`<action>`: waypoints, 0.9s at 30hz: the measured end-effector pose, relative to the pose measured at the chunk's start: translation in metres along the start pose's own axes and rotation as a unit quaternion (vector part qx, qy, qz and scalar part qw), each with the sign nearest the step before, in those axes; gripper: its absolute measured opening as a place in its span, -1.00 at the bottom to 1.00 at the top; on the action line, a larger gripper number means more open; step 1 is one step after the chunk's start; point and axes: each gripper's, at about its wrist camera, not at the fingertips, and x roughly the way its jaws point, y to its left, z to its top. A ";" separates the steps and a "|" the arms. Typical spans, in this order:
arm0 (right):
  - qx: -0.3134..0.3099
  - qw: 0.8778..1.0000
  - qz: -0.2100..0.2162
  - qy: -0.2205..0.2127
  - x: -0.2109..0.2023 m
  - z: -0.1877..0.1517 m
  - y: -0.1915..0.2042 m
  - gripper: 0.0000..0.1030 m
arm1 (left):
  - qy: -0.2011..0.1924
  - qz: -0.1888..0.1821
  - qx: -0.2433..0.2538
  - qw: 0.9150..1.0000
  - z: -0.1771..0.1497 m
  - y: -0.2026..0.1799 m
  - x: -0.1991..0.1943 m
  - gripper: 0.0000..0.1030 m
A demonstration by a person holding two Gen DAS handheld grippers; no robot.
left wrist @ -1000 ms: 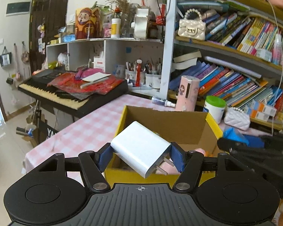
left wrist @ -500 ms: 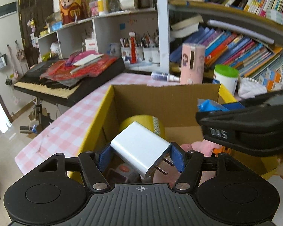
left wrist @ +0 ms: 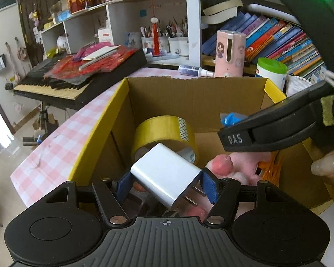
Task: Organize objects
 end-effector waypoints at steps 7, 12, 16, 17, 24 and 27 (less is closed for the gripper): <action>-0.009 1.000 -0.003 0.026 0.006 -0.005 0.003 -0.44 | -0.019 -0.005 -0.009 1.000 0.000 0.002 -0.006 0.29; 0.007 1.000 0.002 0.022 -0.001 -0.008 0.002 -0.43 | -0.037 -0.015 -0.007 0.999 0.000 0.004 -0.018 0.31; 0.043 0.999 0.014 0.001 -0.018 -0.013 0.000 -0.26 | -0.044 -0.021 -0.016 0.999 -0.003 0.008 -0.028 0.41; 0.049 0.999 0.012 -0.007 -0.025 -0.015 0.001 -0.20 | -0.046 -0.025 -0.019 0.998 -0.004 0.009 -0.031 0.42; 0.090 0.994 -0.014 -0.065 -0.072 -0.031 0.009 0.11 | -0.076 -0.036 -0.027 0.996 -0.010 0.015 -0.060 0.65; 0.102 0.990 -0.035 -0.095 -0.097 -0.043 0.015 0.28 | -0.084 -0.043 -0.027 0.995 -0.014 0.019 -0.074 0.68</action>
